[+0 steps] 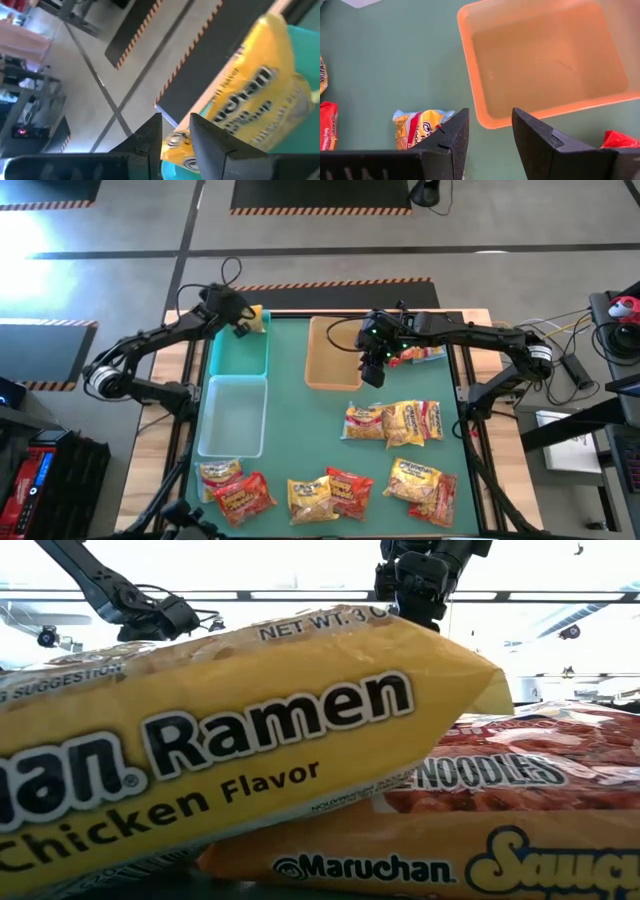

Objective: Sort Maruchan noodles
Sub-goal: Put the yellow noodle pack into the blue bin, then put the blue noodle pack into the orange bin

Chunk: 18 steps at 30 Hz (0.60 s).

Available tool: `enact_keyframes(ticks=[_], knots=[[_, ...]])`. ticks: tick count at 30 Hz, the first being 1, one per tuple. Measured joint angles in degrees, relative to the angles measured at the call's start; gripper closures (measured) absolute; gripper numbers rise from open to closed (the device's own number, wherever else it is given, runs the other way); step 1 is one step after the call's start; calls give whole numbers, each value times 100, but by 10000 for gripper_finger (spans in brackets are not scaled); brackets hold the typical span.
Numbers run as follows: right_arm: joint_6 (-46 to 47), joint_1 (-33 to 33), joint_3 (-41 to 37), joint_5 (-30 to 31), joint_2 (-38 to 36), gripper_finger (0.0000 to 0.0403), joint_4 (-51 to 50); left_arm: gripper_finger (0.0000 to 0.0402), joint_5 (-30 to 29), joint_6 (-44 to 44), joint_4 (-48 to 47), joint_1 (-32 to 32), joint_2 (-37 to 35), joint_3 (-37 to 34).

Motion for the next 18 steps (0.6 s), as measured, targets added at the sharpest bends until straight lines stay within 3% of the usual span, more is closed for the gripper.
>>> enact_keyframes(ticks=[9,18], knots=[[141,0,0,-2,-9,266,-431,319,169,-1482,-40,-48,-884,0],[464,3,-24,-7,-9,266,-1083,319,2600,-3671,73,-599,-2104,0]])
